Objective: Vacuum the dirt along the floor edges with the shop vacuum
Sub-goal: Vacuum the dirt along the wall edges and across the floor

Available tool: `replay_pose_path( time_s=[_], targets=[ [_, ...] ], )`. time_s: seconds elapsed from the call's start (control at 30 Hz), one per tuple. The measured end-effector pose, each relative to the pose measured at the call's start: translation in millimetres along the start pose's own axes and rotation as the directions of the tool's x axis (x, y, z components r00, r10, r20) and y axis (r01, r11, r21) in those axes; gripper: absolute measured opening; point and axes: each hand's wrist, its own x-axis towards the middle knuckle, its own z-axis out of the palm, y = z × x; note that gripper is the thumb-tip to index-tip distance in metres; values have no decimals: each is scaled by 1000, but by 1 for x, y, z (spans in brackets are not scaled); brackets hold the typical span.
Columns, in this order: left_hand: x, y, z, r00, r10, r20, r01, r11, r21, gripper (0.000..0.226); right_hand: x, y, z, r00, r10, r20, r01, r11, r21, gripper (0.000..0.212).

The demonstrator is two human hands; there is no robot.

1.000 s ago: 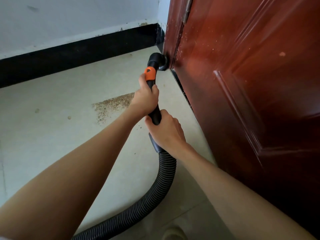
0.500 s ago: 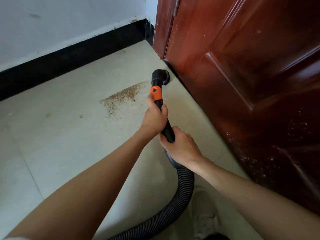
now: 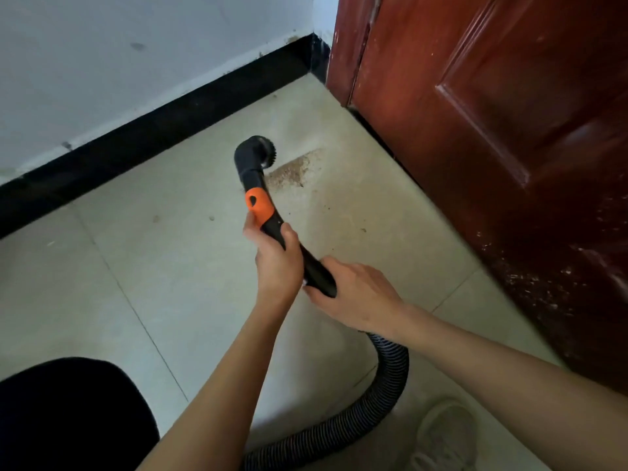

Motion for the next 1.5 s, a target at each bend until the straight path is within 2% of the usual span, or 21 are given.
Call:
replay_pose_path(
  time_s=[0.13, 0.37, 0.73, 1.0, 1.33, 1.5],
  targets=[
    [-3, -25, -34, 982, -136, -128, 134, 991, -25, 52, 14, -22, 21, 987, -107, 116, 117, 990, -82, 37],
    [-16, -37, -43, 978, -186, -94, 185, 983, -11, 54, 4, -21, 29, 981, -89, 173, 109, 988, -109, 33],
    [-11, -33, -19, 988, -142, -58, 144, 989, 36, 53, 1, 1, 23, 992, -56, 115, 61, 997, -39, 32],
    [-2, -18, 11, 995, -95, 23, 93, 993, 72, 47, -1, 23, 8, 996, 24, 85, -27, 999, 38, 30],
    [27, 7, 58, 994, -20, 108, 2, 987, 159, 44, 18, 55, -16, 996, 82, -35, -78, 992, 101, 34],
    [41, 18, 80, 983, 34, 179, -69, 979, 194, 43, 23, 68, -25, 986, 147, -73, -131, 973, 188, 32]
  ],
)
